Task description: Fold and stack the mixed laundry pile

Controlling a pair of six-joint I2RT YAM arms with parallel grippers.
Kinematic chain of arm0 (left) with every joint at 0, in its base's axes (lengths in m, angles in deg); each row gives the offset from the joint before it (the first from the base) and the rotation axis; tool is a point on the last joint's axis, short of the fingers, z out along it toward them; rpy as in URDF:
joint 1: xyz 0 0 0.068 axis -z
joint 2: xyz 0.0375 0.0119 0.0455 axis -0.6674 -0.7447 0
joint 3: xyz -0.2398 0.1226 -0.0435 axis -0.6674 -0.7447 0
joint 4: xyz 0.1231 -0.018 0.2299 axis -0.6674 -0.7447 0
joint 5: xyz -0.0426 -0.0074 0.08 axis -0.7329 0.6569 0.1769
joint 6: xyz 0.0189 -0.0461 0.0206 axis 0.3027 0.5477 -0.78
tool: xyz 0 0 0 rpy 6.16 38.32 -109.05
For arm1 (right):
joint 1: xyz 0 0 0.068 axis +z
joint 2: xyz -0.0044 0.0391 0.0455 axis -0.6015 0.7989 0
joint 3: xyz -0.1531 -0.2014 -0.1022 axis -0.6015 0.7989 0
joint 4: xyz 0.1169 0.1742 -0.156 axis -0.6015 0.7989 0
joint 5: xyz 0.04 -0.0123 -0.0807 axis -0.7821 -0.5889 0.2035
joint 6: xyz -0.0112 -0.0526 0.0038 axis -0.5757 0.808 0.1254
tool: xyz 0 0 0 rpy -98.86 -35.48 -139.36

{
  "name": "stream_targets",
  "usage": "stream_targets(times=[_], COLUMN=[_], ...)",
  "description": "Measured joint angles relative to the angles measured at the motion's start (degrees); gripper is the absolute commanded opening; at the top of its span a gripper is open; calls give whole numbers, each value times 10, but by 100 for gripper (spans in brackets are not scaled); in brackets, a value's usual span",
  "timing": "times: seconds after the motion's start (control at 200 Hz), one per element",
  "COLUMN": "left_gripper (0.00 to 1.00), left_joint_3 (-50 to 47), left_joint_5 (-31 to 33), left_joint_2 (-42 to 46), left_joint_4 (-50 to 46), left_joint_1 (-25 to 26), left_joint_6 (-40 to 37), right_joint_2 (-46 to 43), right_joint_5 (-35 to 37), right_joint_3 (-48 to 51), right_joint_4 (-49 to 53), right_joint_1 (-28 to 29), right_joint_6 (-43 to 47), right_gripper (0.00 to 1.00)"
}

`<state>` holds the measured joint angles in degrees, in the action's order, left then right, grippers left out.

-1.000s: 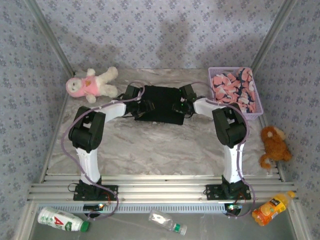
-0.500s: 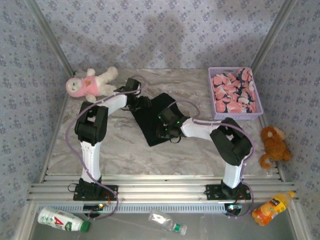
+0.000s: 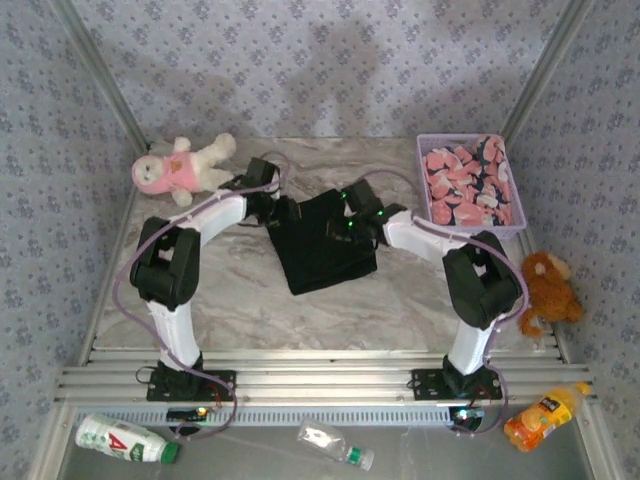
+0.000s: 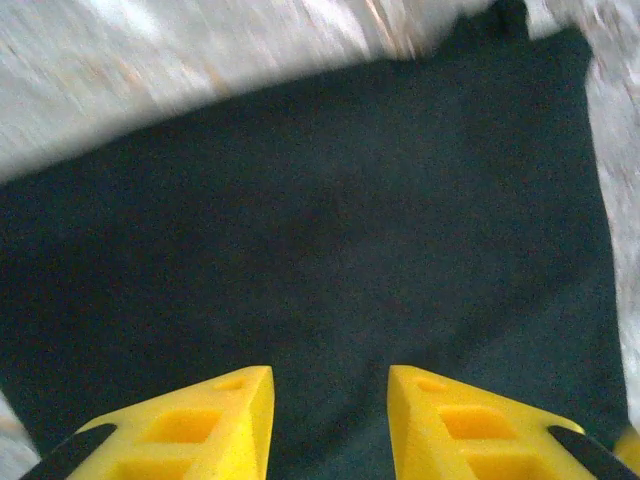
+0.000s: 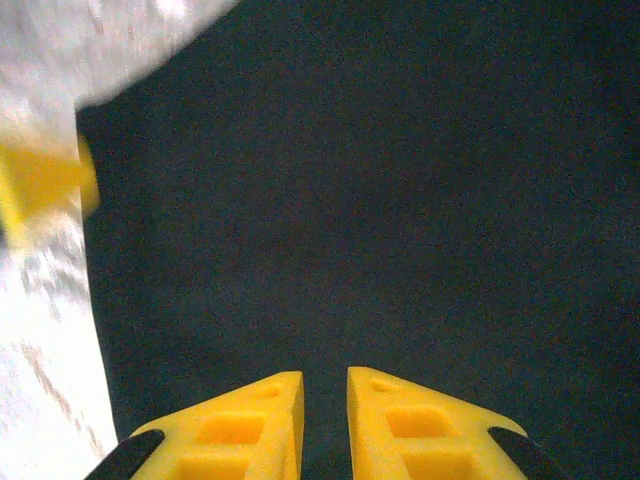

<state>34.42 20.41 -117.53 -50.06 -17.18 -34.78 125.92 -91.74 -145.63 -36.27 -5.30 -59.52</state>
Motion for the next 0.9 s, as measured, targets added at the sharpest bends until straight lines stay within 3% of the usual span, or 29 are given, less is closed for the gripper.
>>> stream_targets(times=[0.195, 0.405, 0.655, 0.899], left_gripper=[39, 44, 61, 63], left_joint_3=[-107, -167, -165, -114], left_joint_5=[-11, -10, 7, 45], left_joint_2=[19, 37, 49, 63], left_joint_4=[46, 87, 74, -12], left_joint_1=[63, 64, 65, 41], left_joint_6=[42, 55, 32, -5], right_joint_2=[69, 127, 97, -4], right_joint_5=[-42, -65, -85, -55], right_joint_3=[-37, -1, 49, 68], right_joint_4=[-57, -116, -168, -93], right_joint_1=[-49, -70, -76, -44], right_joint_6=[-7, -63, -88, -47], right_gripper=[21, 22, 30, 25])
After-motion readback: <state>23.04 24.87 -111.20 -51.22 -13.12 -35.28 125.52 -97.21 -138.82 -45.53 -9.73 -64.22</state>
